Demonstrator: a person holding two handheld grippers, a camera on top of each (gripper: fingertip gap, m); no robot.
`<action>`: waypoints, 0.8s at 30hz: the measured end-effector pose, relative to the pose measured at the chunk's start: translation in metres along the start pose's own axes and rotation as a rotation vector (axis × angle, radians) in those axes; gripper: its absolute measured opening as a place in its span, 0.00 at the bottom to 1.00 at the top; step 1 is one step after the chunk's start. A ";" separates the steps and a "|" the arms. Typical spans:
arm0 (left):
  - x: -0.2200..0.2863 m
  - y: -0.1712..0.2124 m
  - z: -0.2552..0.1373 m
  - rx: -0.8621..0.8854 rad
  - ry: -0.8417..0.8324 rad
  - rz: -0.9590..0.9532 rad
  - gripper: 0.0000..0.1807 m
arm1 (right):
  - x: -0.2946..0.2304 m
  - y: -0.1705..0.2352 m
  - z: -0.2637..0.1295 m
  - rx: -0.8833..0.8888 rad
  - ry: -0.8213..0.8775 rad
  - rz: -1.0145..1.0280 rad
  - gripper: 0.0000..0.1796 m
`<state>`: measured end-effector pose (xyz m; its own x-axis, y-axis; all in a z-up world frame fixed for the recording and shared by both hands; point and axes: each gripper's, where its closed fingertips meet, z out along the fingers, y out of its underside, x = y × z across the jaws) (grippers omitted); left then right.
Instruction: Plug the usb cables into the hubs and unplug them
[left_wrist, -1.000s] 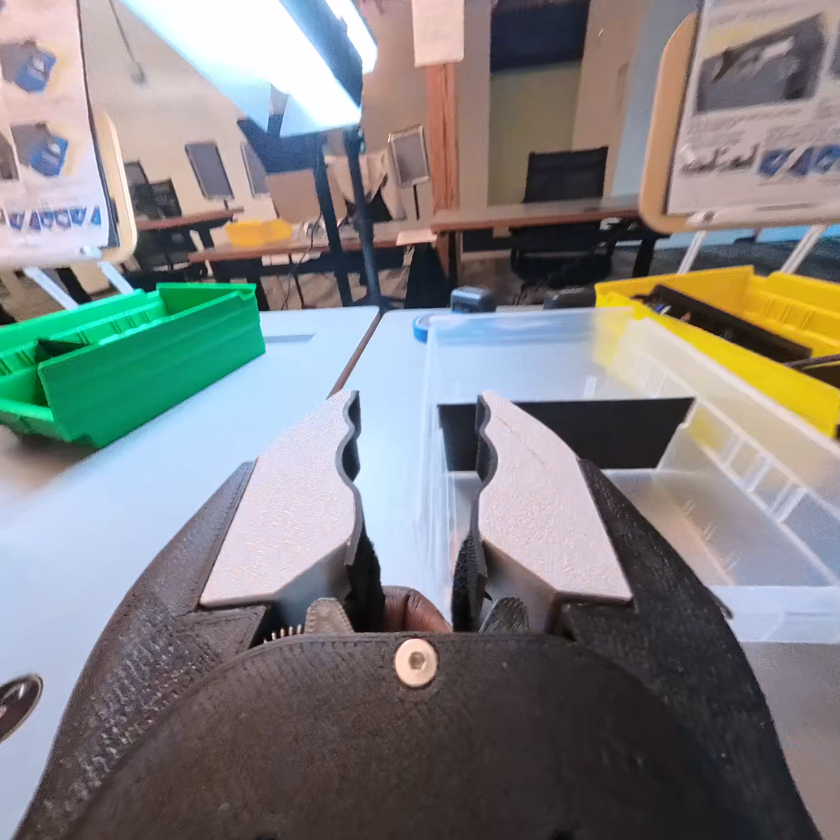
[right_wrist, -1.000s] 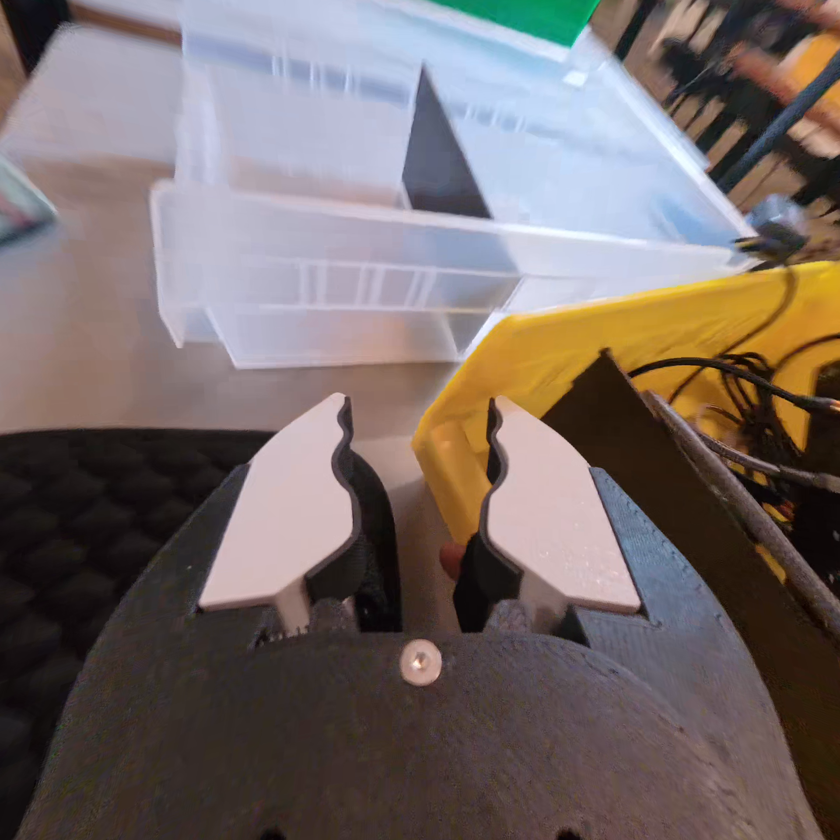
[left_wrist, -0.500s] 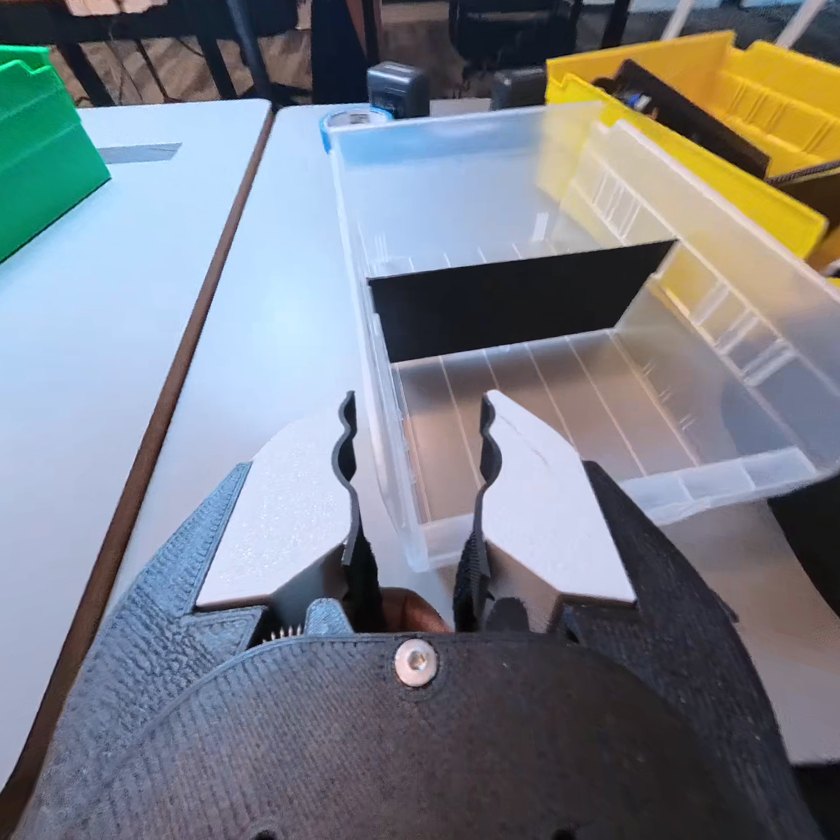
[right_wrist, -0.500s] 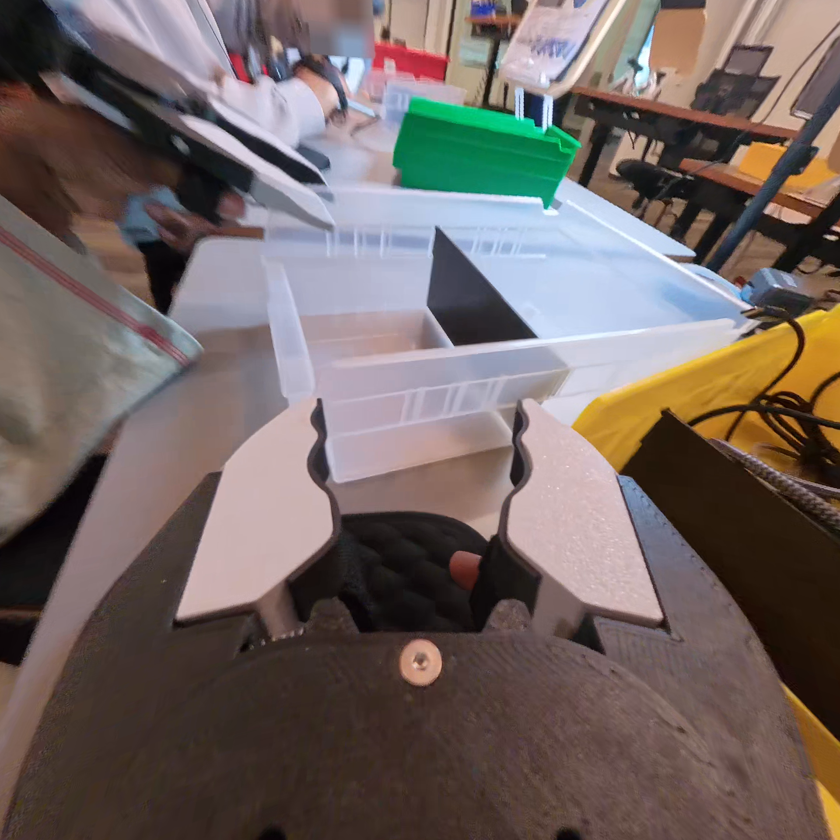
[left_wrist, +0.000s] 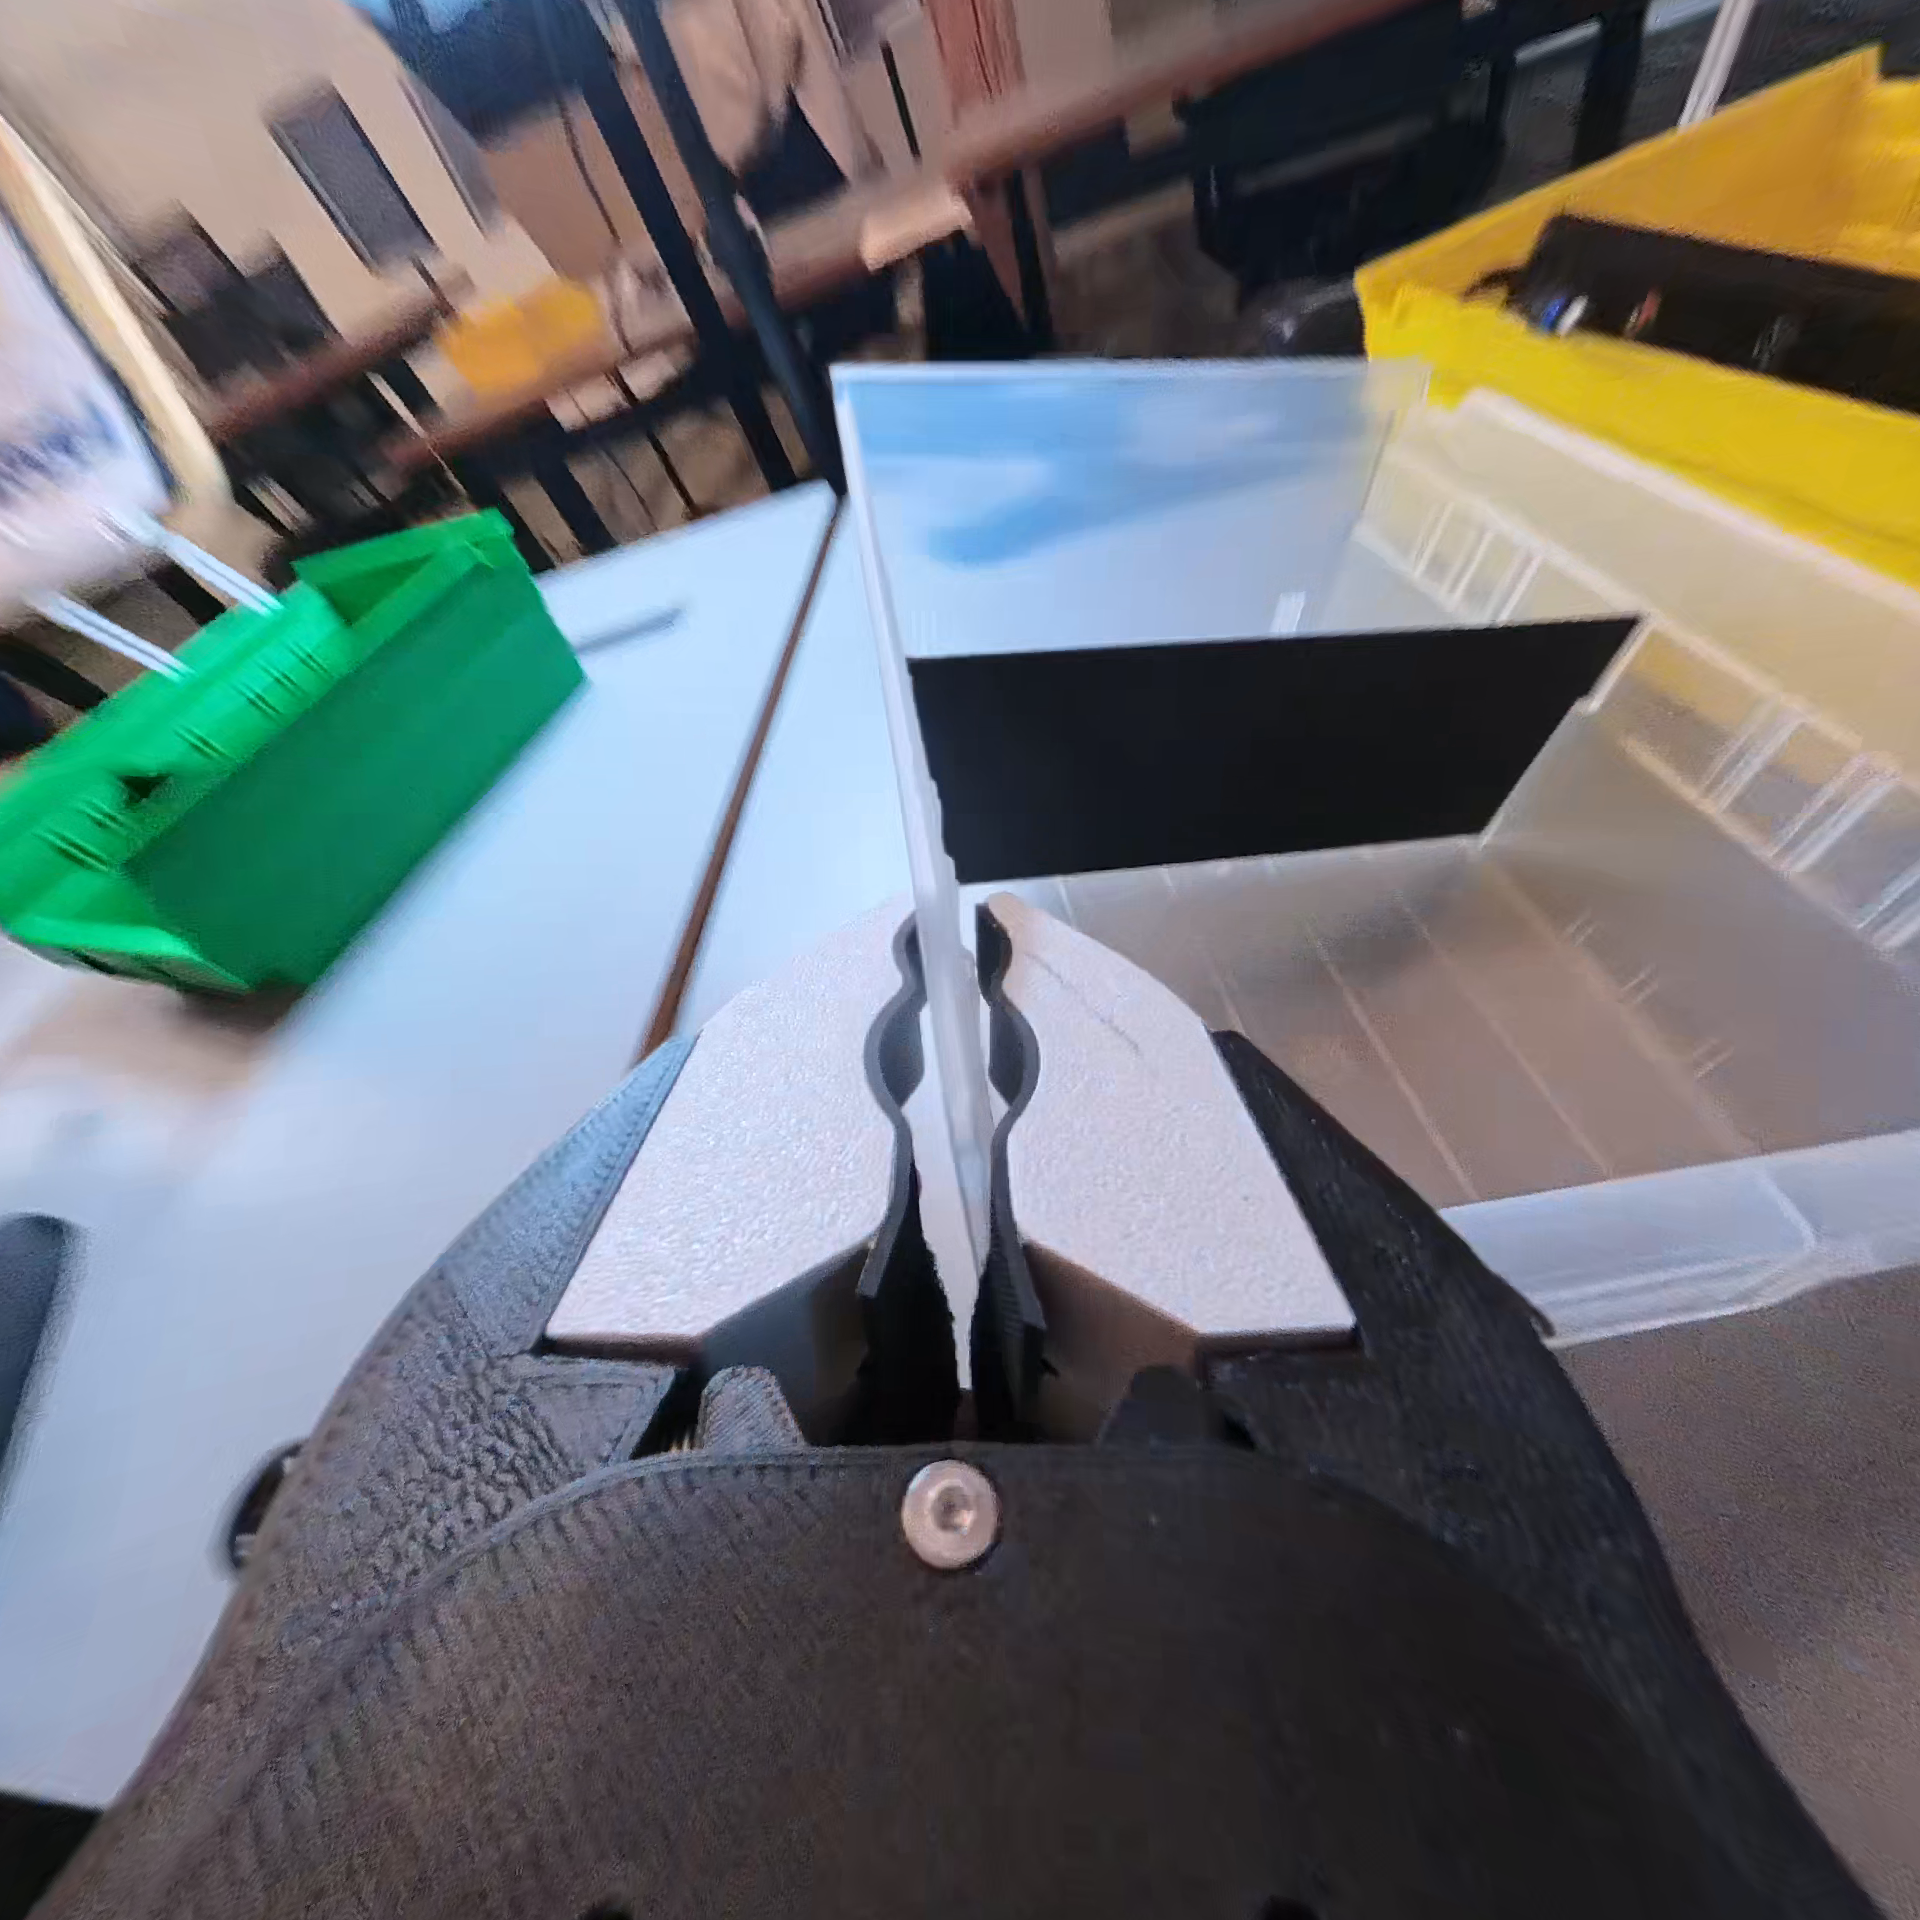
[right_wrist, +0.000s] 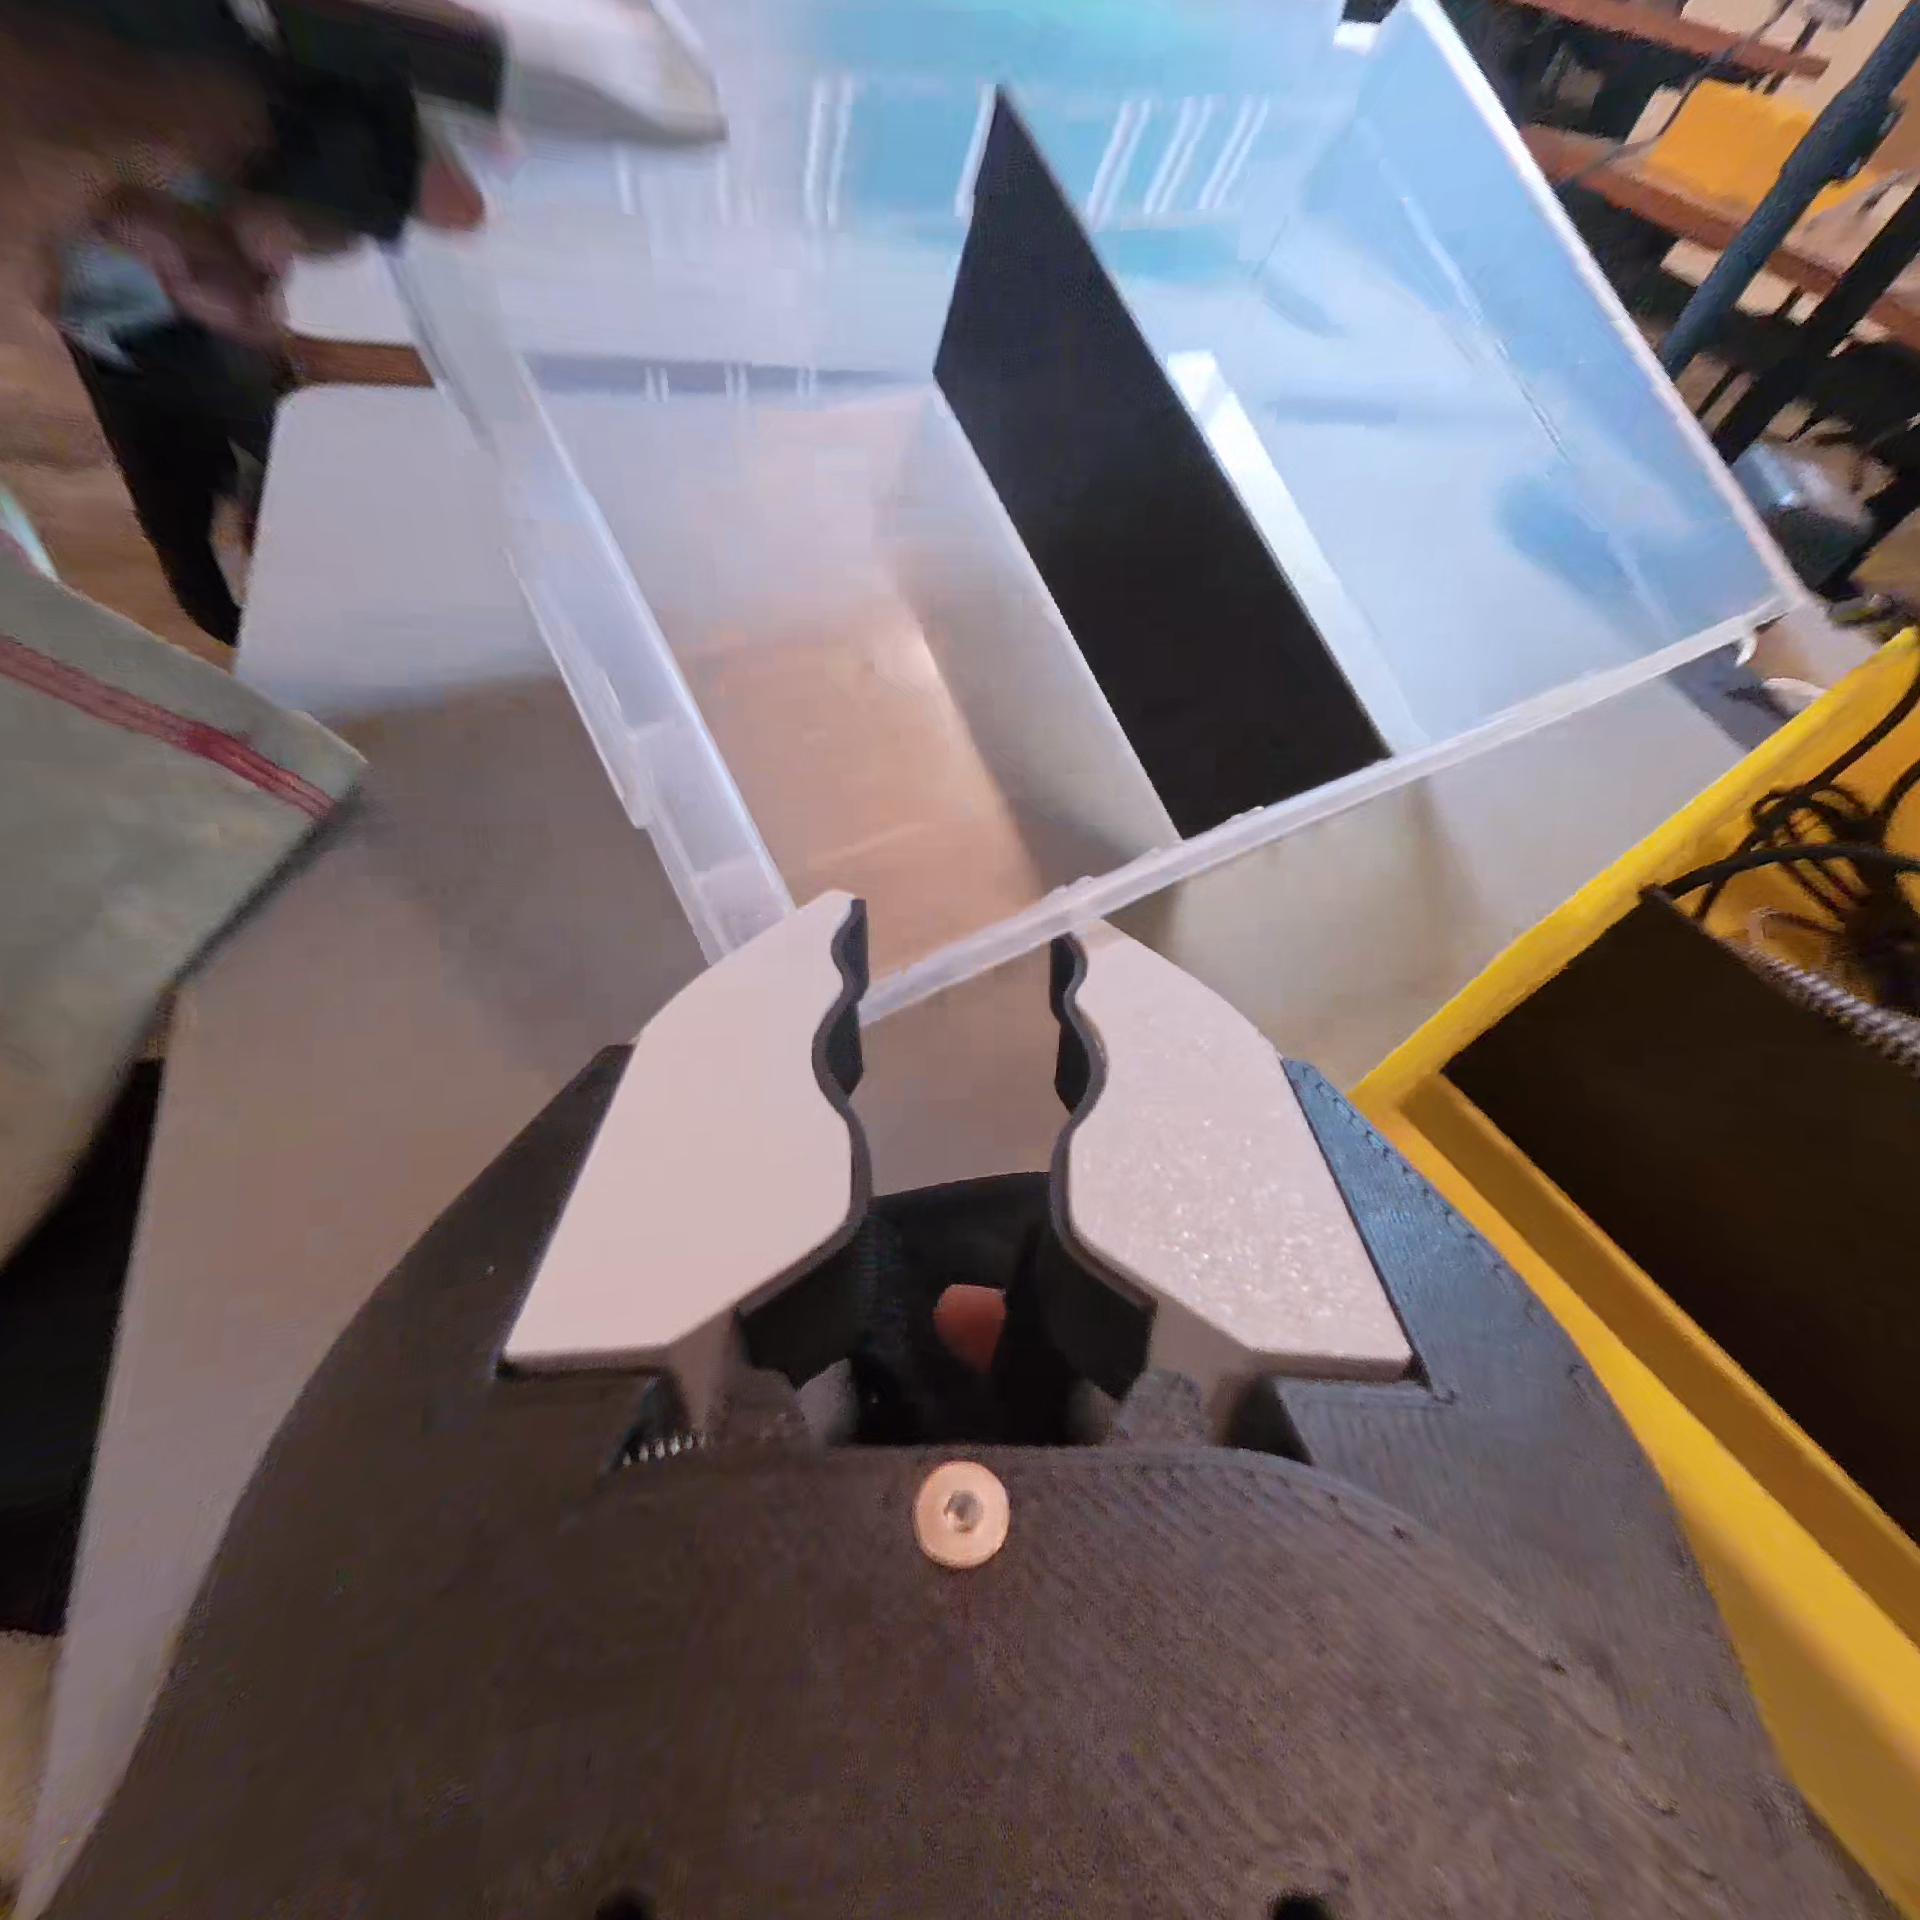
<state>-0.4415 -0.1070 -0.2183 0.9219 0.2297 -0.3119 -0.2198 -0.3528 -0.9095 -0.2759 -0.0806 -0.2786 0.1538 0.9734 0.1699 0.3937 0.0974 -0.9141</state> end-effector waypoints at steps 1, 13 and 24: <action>-0.002 -0.013 -0.009 0.039 -0.043 0.037 0.04 | -0.001 -0.003 -0.001 0.018 0.009 -0.031 0.19; 0.086 -0.177 -0.105 0.967 -0.183 -0.067 0.03 | 0.079 -0.085 -0.187 0.515 0.675 -0.561 0.13; 0.339 -0.215 -0.030 0.776 0.429 -0.276 0.05 | 0.159 0.042 -0.377 0.176 1.070 -0.399 0.08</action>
<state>-0.0719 0.0199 -0.1201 0.9784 -0.1945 -0.0699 0.0154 0.4060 -0.9137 0.1063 0.0003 -0.1509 0.7691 0.2014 0.6065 0.4682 0.4683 -0.7493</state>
